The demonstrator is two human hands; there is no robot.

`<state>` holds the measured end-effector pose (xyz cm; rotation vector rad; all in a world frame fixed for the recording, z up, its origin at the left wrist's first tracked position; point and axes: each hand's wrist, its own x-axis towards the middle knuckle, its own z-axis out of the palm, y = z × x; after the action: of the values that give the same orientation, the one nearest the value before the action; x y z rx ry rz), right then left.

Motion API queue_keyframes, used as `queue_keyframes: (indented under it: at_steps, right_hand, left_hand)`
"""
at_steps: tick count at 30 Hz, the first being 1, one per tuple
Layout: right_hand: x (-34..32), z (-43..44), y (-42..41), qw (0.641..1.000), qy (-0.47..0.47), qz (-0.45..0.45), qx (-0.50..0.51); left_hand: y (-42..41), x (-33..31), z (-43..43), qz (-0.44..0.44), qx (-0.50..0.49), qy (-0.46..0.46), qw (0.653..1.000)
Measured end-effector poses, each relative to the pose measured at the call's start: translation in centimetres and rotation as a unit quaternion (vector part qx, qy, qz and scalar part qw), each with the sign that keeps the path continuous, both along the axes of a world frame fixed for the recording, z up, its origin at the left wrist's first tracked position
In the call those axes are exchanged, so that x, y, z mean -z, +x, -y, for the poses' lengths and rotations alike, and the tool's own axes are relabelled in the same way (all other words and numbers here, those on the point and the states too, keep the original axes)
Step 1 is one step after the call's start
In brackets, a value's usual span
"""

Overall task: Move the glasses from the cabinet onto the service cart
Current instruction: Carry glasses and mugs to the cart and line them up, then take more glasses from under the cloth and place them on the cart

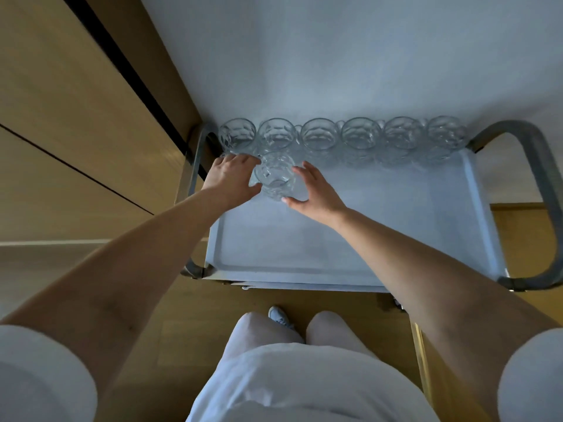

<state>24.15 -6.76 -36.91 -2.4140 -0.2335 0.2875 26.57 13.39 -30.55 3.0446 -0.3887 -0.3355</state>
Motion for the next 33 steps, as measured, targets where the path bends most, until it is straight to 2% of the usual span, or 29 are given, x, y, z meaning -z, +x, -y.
queue_keyframes:
  at_steps: [6,10,15,20,22,26,33]
  right_hand:
    - [-3.9,8.7,-3.3,0.997,0.047,0.024,0.048]
    - [-7.0,18.9,-7.0,0.992,0.03,0.04,0.116]
    - [-11.6,34.3,-15.0,0.964,-0.031,0.105,0.243]
    - [-14.5,47.8,-28.7,0.922,-0.077,0.06,0.374]
    - [-15.1,51.8,-34.1,0.893,-0.087,0.04,0.44]
    - [-15.8,55.9,-43.0,0.843,-0.1,0.035,0.527]
    - [-17.1,62.0,-54.1,0.749,-0.112,0.042,0.652]
  left_hand:
    - [-1.0,-3.8,10.2,0.028,0.058,0.004,0.998]
    - [-2.8,-6.3,20.9,0.051,0.147,-0.025,0.988]
    - [-6.3,-8.9,36.9,0.077,0.261,-0.067,0.96]
    - [-14.2,-10.6,53.9,0.071,0.407,-0.103,0.905]
    - [-18.1,-11.0,59.7,0.061,0.478,-0.113,0.869]
    - [-25.2,-11.3,68.7,0.04,0.591,-0.105,0.799]
    - [-35.8,-11.4,81.9,0.015,0.708,-0.118,0.696]
